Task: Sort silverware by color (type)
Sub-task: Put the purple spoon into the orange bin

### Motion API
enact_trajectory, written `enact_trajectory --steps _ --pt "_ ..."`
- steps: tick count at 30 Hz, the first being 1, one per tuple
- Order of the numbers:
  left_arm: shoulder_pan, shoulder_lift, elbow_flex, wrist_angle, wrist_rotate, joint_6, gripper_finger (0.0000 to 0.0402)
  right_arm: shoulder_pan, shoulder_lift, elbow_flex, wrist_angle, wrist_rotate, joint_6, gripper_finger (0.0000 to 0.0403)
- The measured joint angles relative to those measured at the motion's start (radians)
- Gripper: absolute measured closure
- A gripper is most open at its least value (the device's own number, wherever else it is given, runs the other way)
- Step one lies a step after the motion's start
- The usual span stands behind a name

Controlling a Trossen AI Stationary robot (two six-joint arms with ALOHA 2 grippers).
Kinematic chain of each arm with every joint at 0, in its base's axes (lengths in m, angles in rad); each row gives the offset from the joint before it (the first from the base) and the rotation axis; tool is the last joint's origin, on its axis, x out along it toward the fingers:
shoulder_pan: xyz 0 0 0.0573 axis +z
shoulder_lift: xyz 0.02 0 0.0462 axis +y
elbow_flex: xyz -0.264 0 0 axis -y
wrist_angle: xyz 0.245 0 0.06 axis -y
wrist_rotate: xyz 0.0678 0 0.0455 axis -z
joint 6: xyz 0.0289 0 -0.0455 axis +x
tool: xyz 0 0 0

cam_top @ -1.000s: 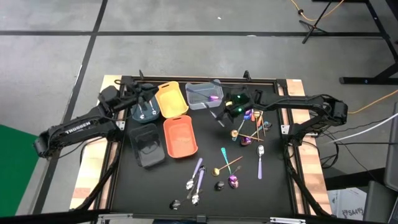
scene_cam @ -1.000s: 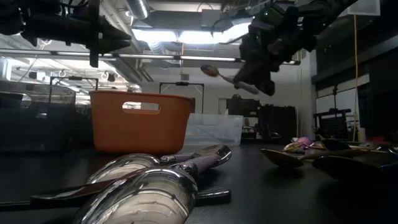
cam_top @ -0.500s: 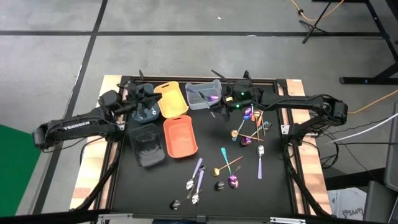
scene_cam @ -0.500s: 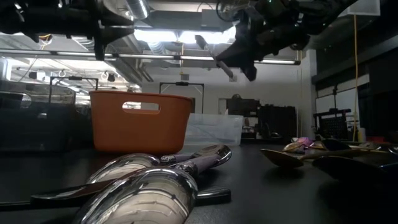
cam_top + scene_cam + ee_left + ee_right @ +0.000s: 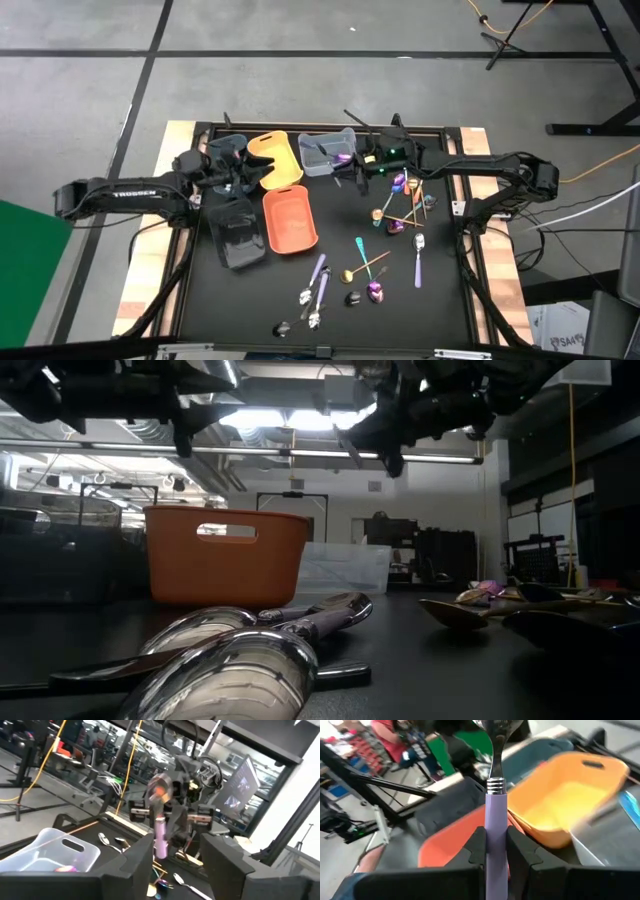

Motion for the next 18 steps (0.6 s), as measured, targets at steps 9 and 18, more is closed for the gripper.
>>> enact_trajectory --steps 9,18 --pt "-0.074 0.200 0.000 0.246 -0.082 0.011 0.0254 0.090 0.000 0.000 0.081 0.176 -0.002 0.0368" --pt "-0.132 0.363 0.000 0.423 -0.141 0.011 0.0259 0.121 0.000 0.000 0.080 0.237 -0.002 0.0368"
